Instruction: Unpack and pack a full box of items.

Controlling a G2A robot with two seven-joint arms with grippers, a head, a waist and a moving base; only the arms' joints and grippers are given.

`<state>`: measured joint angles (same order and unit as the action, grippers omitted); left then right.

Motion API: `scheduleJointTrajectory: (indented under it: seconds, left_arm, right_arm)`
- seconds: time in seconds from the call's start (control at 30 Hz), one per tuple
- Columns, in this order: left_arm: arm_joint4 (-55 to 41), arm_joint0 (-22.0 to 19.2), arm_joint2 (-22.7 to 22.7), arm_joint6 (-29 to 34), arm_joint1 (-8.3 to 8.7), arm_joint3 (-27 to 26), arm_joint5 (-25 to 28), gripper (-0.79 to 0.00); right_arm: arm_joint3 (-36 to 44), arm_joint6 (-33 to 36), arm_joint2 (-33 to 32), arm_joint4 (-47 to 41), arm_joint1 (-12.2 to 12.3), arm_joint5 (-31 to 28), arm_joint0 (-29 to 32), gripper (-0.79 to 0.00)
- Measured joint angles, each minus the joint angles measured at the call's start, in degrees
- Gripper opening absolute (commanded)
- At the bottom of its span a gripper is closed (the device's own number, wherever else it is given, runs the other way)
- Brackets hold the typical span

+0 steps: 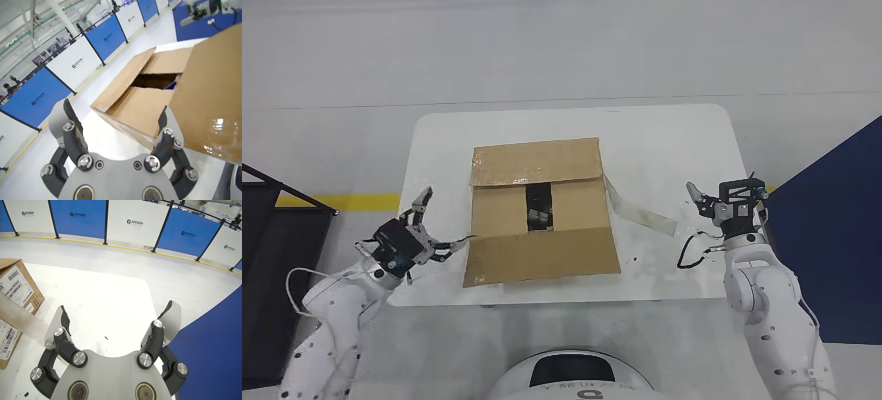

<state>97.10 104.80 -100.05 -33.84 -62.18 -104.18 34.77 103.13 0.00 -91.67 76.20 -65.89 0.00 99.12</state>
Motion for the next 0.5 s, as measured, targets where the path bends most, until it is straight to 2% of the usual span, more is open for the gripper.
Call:
scheduleJointTrajectory:
  seconds: [0.2, 0.4, 0.5]
  left_arm:
    - [-10.0, 1.3, -4.9, 4.8, -0.25, -2.8, -3.8, 0.000]
    - [-20.8, -3.7, -4.8, 18.4, -0.94, 0.8, -12.0, 0.000]
    - [-24.5, -5.5, -4.5, 23.1, -1.23, 1.4, -15.8, 0.000]
  right_arm:
    - [0.0, 0.0, 0.0, 0.0, 0.0, 0.0, 0.0, 0.000]
    - [0.0, 0.0, 0.0, 0.0, 0.0, 0.0, 0.0, 0.000]
    - [0.0, 0.0, 0.0, 0.0, 0.0, 0.0, 0.0, 0.000]
